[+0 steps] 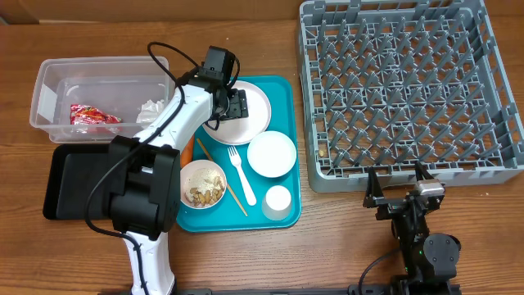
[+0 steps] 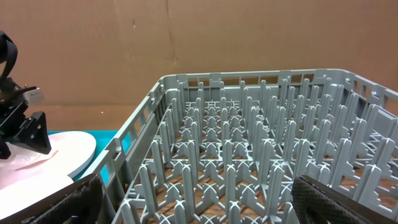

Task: Sort waste into correct bins and load items into the dishwasher
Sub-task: 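Return the left gripper to the plate and grasp the second tissue, then carry the second tissue into the clear bin and open the gripper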

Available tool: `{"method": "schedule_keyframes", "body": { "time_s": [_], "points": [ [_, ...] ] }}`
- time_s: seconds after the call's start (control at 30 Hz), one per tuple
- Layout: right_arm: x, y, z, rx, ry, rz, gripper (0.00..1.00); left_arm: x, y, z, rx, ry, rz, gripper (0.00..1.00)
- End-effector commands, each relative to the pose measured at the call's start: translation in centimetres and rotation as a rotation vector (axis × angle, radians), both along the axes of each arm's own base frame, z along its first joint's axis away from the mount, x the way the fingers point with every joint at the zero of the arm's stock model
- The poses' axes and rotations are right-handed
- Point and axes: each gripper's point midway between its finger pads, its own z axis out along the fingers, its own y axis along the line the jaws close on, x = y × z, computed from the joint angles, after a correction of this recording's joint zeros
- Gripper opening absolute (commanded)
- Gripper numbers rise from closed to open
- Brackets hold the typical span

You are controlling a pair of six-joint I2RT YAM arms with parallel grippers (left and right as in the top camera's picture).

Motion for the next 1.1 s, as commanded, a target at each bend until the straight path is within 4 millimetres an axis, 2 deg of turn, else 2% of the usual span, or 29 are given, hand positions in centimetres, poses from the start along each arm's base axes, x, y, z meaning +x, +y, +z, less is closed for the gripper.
{"method": "schedule_keyframes", "body": {
  "time_s": [0.0,0.07,0.23,0.33,0.43,0.53,0.6,0.73,0.8,0.97,1.07],
  "points": [
    [0.0,-0.1,-0.1,-0.004,-0.008,-0.003,1.00,0.3,0.0,0.5,-0.003,-0.027,0.023,0.87],
    [0.0,-0.1,-0.1,-0.004,-0.008,-0.003,1.00,0.4,0.0,0.5,-0.005,-0.034,0.023,0.84],
    [0.0,-0.1,-0.1,-0.004,-0.008,-0.003,1.00,0.6,-0.1,0.3,-0.008,-0.045,0.023,0.69],
    [0.0,-0.1,-0.1,-0.004,-0.008,-0.003,1.00,0.5,0.0,0.2,-0.007,-0.043,0.023,0.69],
    [0.0,-0.1,-0.1,-0.004,-0.008,-0.003,1.00,0.5,0.0,0.2,-0.007,-0.042,0.023,0.58],
    [0.0,-0.1,-0.1,-0.004,-0.008,-0.003,1.00,0.5,0.0,0.2,-0.004,-0.044,0.024,0.53],
    [0.0,-0.1,-0.1,-0.004,-0.008,-0.003,1.00,0.5,0.1,0.2,-0.001,-0.044,0.025,0.40],
    [0.0,-0.1,-0.1,-0.004,-0.008,-0.003,1.00,0.5,0.1,0.2,-0.002,-0.044,0.025,0.20],
    [0.0,-0.1,-0.1,-0.004,-0.008,-0.003,1.00,0.4,-0.1,0.2,-0.011,-0.041,0.021,0.05],
    [0.0,-0.1,-0.1,-0.004,-0.008,-0.003,1.00,1.0,-1.1,1.1,-0.045,-0.063,-0.050,0.04],
    [0.0,-0.1,-0.1,-0.004,-0.008,-0.003,1.00,1.5,-1.7,2.8,-0.056,-0.084,-0.097,0.04]
  ]
}}
